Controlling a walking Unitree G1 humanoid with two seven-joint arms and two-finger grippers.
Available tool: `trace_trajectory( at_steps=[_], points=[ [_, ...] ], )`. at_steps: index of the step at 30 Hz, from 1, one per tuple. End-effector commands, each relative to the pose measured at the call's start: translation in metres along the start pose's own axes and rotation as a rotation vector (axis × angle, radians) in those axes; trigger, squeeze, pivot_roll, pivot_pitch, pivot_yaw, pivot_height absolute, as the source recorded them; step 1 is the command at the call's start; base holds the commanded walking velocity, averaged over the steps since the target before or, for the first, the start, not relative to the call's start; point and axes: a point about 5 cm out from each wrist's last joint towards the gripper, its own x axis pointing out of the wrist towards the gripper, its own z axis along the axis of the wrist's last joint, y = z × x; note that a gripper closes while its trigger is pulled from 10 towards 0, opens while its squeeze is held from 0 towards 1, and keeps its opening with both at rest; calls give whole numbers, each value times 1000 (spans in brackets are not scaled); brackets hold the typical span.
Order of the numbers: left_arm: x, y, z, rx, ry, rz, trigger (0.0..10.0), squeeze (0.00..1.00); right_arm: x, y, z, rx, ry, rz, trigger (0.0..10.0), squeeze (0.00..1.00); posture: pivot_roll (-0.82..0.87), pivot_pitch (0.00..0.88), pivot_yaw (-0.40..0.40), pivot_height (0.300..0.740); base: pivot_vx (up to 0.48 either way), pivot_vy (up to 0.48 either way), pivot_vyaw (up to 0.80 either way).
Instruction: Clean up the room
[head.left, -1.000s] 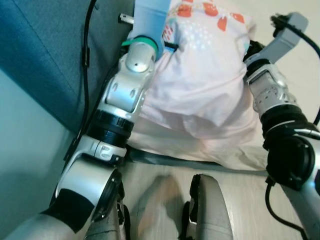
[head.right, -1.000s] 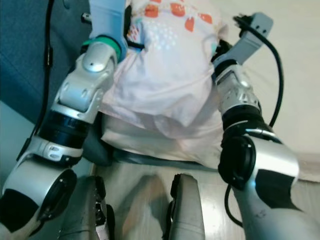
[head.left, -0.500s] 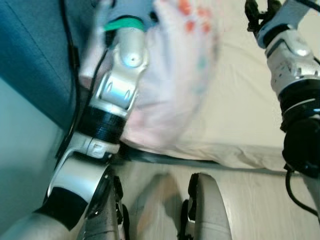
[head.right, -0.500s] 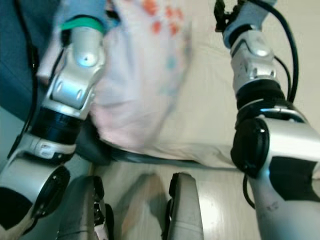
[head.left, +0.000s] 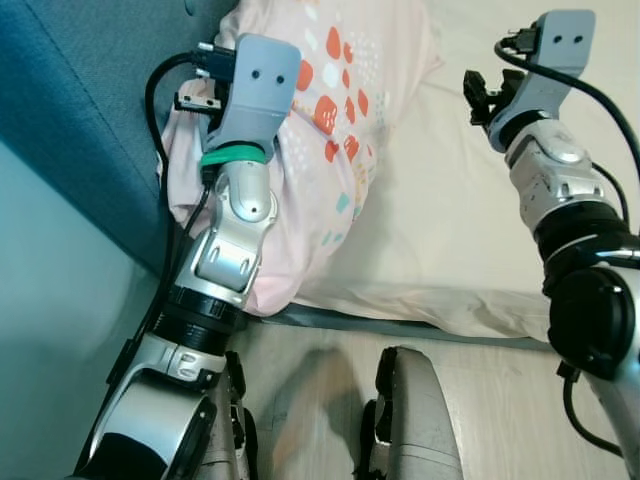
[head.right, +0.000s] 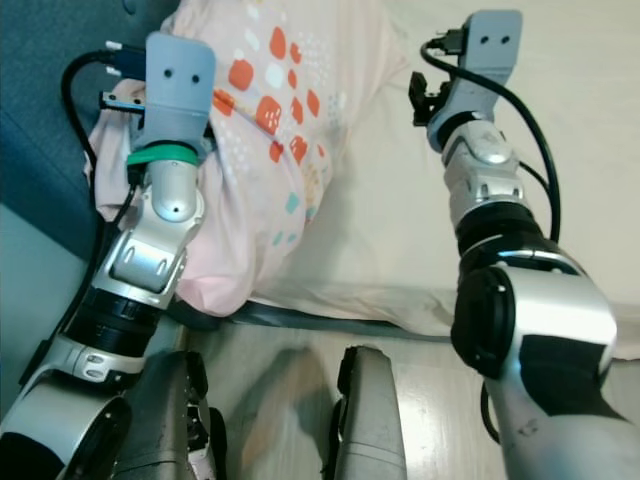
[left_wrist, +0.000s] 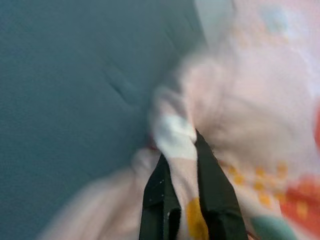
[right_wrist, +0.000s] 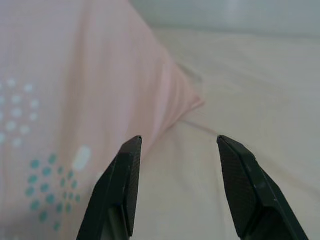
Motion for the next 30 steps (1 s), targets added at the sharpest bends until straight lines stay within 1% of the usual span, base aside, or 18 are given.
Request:
trace_trajectory(
  at_steps=[1,4,5,6,7,8,11,12,14,17,18,19,20,21,23,25,26,30],
  points=[
    [-19,-25,-54,49,282,-184,10000,0,-15,5,-50,57,131,15,10000,0,24,274,55,586,0,0,0],
    [-20,-25,-61,62,321,-187,10000,0,-20,6,-61,73,147,22,10000,0,19,270,56,586,0,0,0],
    [-13,-15,-57,76,289,-115,10000,0,-23,7,-66,83,146,31,10000,0,13,267,58,586,0,0,0],
    [-13,-15,-57,76,289,-115,10000,0,-23,7,-66,83,146,31,10000,0,13,267,58,586,0,0,0],
    [-5,-5,-50,70,234,-66,10000,1000,-26,9,-70,89,136,49,10000,0,8,264,58,586,0,0,0],
    [1,4,-41,43,174,-40,10000,1000,-28,11,-73,109,113,73,10000,0,4,263,59,586,0,0,0],
    [5,10,-32,12,119,-34,10000,1000,-30,13,-73,123,82,97,10000,0,-7,260,61,586,0,0,0],
    [7,18,-16,-55,30,-65,10000,1000,-31,17,-70,151,18,138,10000,0,-22,255,66,586,0,0,0],
    [6,26,-3,-119,-42,-86,10000,1000,-32,20,-64,145,-44,181,10000,0,-31,251,72,586,0,0,0],
    [6,28,1,-136,-62,-93,10000,1000,-32,22,-60,145,-76,209,10000,0,-36,249,76,586,0,0,0],
    [6,34,8,-153,-100,-106,10000,1000,-33,25,-56,135,-111,239,10000,0,-42,246,80,586,0,0,0],
    [6,48,21,-193,-153,-134,10000,0,-37,29,-48,126,-178,291,10000,0,-49,237,84,586,0,0,0],
    [6,48,21,-193,-153,-134,10000,0,-37,29,-48,126,-178,291,10000,0,-49,237,84,586,0,0,0],
    [6,57,29,-217,-191,-156,10000,0,-42,32,-42,122,-222,329,10000,0,-50,234,85,586,0,0,0],
    [2,73,48,-302,-241,-266,10000,0,-61,37,-37,152,-282,342,10000,0,-54,217,80,586,0,0,0],
    [-1,75,53,-328,-255,-316,10000,0,-68,38,-37,164,-289,333,10000,0,-54,214,80,586,0,0,0],
    [-10,78,61,-351,-293,-408,10000,0,-83,41,-44,164,-286,322,10000,0,-62,195,81,586,0,0,0],
    [-15,78,64,-350,-305,-433,10000,0,-90,43,-48,165,-285,318,10000,0,-63,192,81,586,0,0,0]
  ],
)
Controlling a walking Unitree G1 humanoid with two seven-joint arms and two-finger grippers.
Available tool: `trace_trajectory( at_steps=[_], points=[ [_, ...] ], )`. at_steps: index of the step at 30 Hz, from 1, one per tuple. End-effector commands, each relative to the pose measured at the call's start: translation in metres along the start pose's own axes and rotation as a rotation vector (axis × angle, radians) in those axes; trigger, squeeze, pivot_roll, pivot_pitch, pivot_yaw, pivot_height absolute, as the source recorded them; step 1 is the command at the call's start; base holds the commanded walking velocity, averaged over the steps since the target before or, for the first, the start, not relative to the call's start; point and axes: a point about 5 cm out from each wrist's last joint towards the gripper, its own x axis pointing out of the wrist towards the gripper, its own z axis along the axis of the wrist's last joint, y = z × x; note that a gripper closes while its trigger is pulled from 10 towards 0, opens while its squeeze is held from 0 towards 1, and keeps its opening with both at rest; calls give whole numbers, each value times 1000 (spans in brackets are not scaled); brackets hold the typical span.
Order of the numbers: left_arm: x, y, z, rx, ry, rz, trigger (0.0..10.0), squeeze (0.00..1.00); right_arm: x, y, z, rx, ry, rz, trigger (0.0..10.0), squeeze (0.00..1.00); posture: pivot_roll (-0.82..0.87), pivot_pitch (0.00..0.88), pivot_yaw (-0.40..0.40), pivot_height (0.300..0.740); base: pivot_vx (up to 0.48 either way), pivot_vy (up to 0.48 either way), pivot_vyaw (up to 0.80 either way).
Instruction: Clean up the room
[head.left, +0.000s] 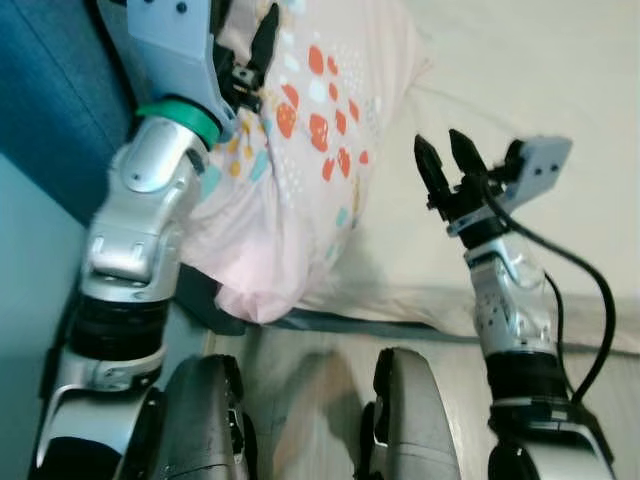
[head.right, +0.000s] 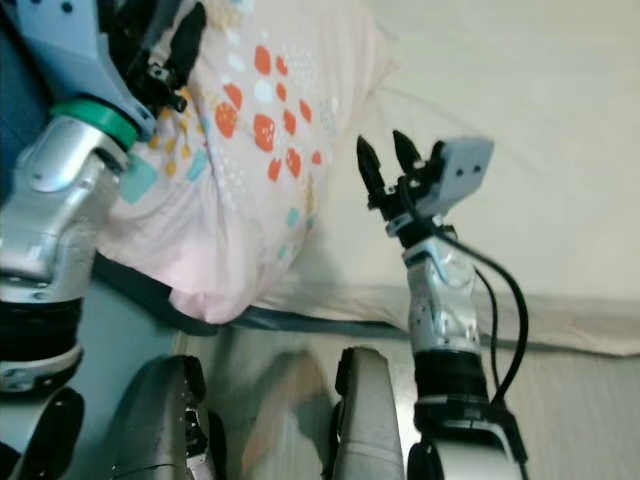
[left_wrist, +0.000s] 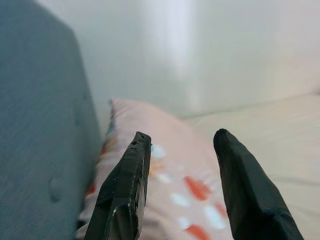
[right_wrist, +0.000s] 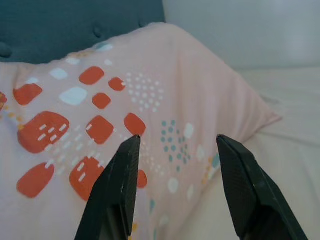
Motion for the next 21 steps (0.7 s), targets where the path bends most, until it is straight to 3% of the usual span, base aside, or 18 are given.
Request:
trace_trajectory(
  at_steps=[1,3,6,7,8,9,10,11,12,14,21],
  points=[
    [-5,1,-2,-7,12,-11,10000,0,-3,3,-1,8,1,2,10000,0,-63,192,81,586,0,0,0],
    [-9,-3,-2,-19,19,-35,10000,0,-10,5,-2,8,2,-16,10000,0,-68,176,79,586,0,0,0],
    [-29,-31,-46,-40,174,-85,10000,0,-30,4,-2,-40,-11,-144,10000,0,-104,129,86,599,0,0,0],
    [-36,-40,-61,-98,244,-85,10000,0,-33,3,-1,-52,-14,-176,10000,0,-117,116,92,604,0,0,0],
    [-36,-40,-61,-98,244,-85,10000,0,-33,3,-1,-52,-14,-176,10000,0,-117,116,92,604,0,0,0],
    [-42,-45,-72,-183,307,-82,10000,0,-36,2,1,-57,-11,-195,10000,0,-123,112,95,608,0,0,0],
    [-42,-45,-72,-183,307,-82,10000,0,-36,2,1,-57,-11,-195,10000,0,-123,112,95,608,0,0,0],
    [-46,-51,-79,-260,357,-81,10000,0,-39,2,2,-57,-9,-212,10000,0,-133,103,101,613,0,0,0],
    [-46,-51,-79,-260,357,-81,10000,0,-39,2,2,-57,-9,-212,10000,0,-133,103,101,613,0,0,0],
    [-48,-55,-86,-353,403,-75,10000,0,-43,2,4,-57,-2,-227,10000,0,-140,89,102,622,0,0,0],
    [-46,-56,-88,-344,420,-71,10000,0,-46,1,5,-61,7,-240,10000,0,-144,80,98,631,0,0,0]
  ],
)
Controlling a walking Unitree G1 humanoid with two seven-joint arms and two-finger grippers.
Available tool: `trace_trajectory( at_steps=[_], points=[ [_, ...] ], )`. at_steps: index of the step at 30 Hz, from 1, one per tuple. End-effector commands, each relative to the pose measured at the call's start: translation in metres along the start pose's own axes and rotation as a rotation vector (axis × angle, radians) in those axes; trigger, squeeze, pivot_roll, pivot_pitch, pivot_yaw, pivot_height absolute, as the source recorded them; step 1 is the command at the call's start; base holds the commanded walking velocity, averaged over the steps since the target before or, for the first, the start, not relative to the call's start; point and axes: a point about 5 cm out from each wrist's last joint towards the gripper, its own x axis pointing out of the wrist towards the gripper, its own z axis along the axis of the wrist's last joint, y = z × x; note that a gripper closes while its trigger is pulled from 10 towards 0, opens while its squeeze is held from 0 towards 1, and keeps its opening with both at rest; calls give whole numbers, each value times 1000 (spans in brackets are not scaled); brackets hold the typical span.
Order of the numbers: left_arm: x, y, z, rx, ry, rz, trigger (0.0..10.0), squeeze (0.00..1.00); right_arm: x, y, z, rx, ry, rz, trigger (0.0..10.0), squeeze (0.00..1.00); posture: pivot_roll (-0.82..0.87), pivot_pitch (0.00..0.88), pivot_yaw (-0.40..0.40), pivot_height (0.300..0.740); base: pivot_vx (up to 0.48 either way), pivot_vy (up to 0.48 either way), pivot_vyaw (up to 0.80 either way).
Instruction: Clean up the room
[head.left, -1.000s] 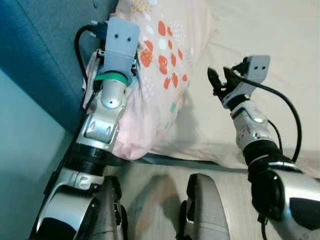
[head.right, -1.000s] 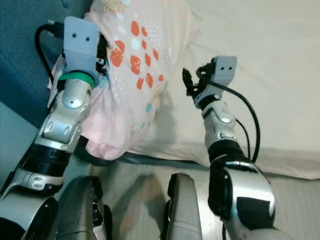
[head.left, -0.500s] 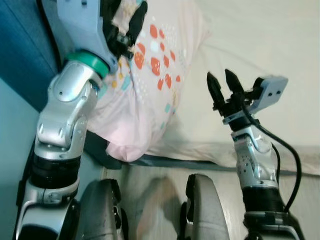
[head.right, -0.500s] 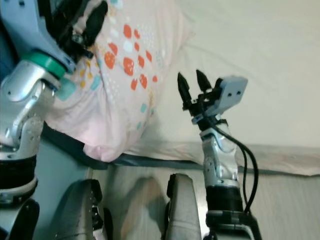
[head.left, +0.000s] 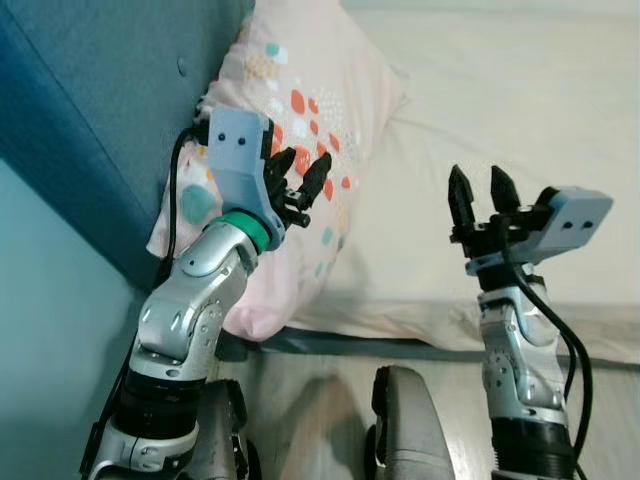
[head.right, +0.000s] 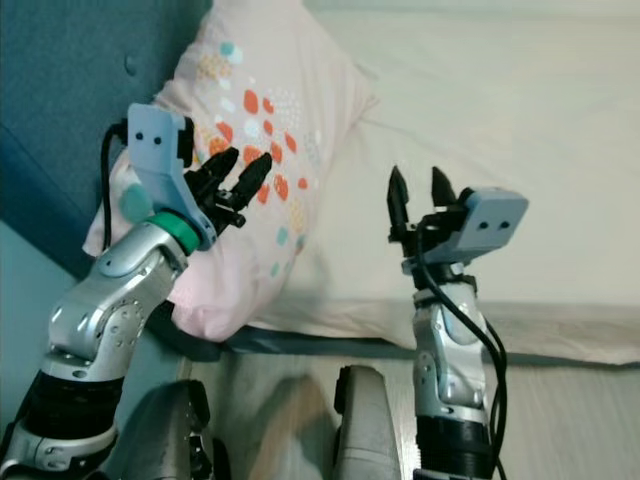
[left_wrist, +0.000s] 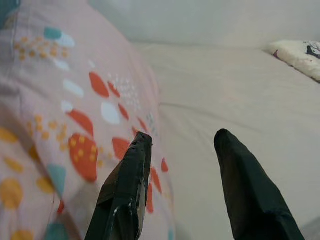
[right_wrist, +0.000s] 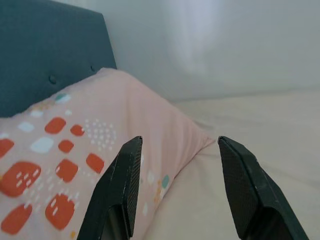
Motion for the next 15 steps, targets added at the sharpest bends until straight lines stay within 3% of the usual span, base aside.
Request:
trace_trajectory(
  at_steps=[1,8,15],
  points=[
    [3,3,-3,59,17,24,10000,0,-4,-2,-1,-9,20,-10,10000,0,-143,75,95,635,0,0,0],
    [12,-4,-5,140,-1,45,10000,0,-4,-3,0,-22,30,-27,10000,0,-146,68,90,653,0,0,0],
    [24,-15,-7,142,4,26,10000,0,-3,-10,1,-40,36,-53,10000,0,-161,63,89,671,0,0,0]
  ],
)
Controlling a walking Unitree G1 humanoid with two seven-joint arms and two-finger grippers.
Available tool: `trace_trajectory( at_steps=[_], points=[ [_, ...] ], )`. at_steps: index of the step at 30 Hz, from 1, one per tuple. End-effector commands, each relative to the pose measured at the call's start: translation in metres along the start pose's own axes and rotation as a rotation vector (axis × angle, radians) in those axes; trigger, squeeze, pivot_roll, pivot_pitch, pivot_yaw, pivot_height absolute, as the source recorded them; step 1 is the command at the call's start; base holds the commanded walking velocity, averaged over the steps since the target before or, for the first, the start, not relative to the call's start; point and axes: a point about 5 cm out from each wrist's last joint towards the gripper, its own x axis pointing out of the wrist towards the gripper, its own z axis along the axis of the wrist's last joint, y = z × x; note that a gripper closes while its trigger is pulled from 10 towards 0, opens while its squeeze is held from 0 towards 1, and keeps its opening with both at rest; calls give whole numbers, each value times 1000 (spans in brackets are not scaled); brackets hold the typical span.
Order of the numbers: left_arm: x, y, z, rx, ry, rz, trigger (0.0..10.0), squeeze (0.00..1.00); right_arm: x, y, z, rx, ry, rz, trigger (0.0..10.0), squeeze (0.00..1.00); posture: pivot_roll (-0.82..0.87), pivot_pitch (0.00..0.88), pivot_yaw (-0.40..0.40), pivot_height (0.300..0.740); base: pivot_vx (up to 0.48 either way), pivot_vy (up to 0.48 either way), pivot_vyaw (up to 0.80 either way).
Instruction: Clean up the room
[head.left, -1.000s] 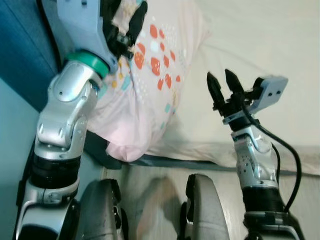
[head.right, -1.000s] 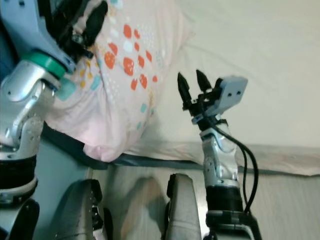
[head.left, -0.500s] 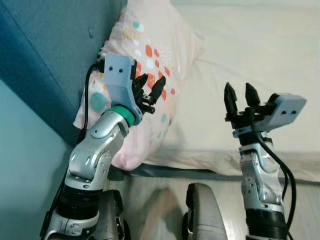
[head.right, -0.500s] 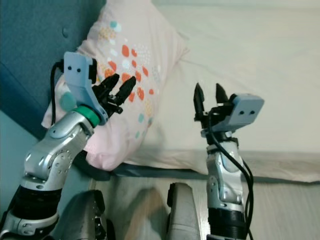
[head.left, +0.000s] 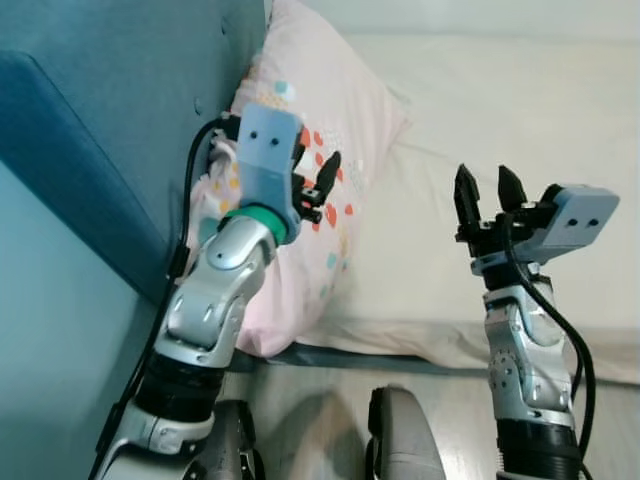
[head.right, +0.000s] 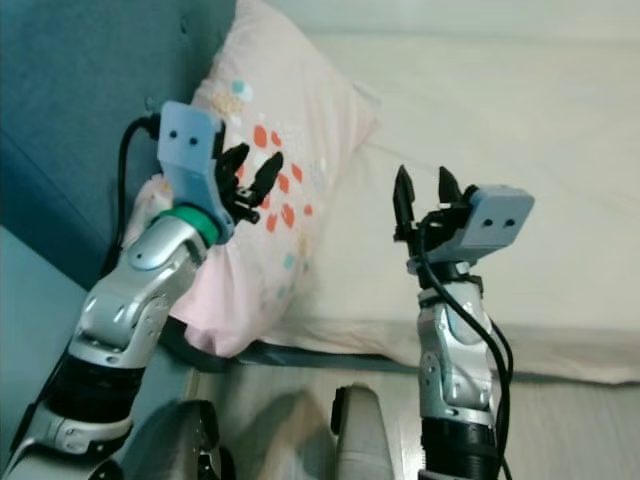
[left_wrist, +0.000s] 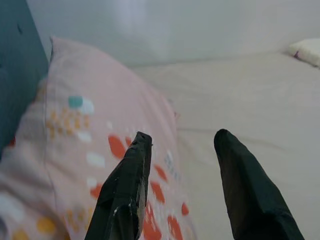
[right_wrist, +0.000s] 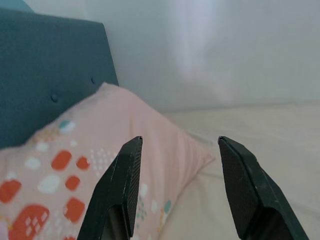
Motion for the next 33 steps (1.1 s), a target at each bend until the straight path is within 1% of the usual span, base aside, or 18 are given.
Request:
trace_trajectory(
  at_steps=[1,6,8,10,15,20,26,27,29,30,33],
  points=[
    [3,-2,-9,15,38,-8,10000,0,-3,-4,-2,-7,22,-21,10000,0,-165,64,90,676,0,0,0],
    [4,-4,-16,23,69,-27,10000,0,-3,-6,-2,-9,26,-29,10000,0,-168,64,89,690,0,0,0],
    [4,-4,-19,12,85,-32,10000,0,-4,-6,-3,-9,29,-31,10000,0,-168,63,89,694,0,0,0],
    [4,-6,-22,-28,105,-42,10000,0,-4,-7,-3,-11,33,-36,10000,0,-171,63,90,703,0,0,0],
    [4,-12,-24,-28,115,-60,10000,0,-2,-8,-3,-13,32,-40,10000,0,-172,60,92,717,0,0,0],
    [5,-16,-26,1,107,-75,10000,0,1,-8,-2,-14,25,-42,10000,0,-176,58,91,739,0,0,0],
    [5,-17,-28,32,94,-93,10000,0,1,-9,-1,-18,24,-49,10000,0,-177,59,90,740,0,0,0],
    [2,-18,-32,75,81,-94,10000,0,1,-9,-3,-13,28,-69,10000,0,-179,58,90,740,0,0,0],
    [1,-17,-34,101,73,-89,10000,0,1,-9,-4,-2,27,-79,10000,0,-179,58,90,740,0,0,0],
    [1,-17,-36,130,65,-85,10000,0,1,-8,-5,2,28,-79,10000,0,-180,59,89,740,0,0,0],
    [1,-18,-37,141,60,-83,10000,0,0,-7,-6,4,30,-78,10000,0,-180,59,89,740,0,0,0]
  ],
)
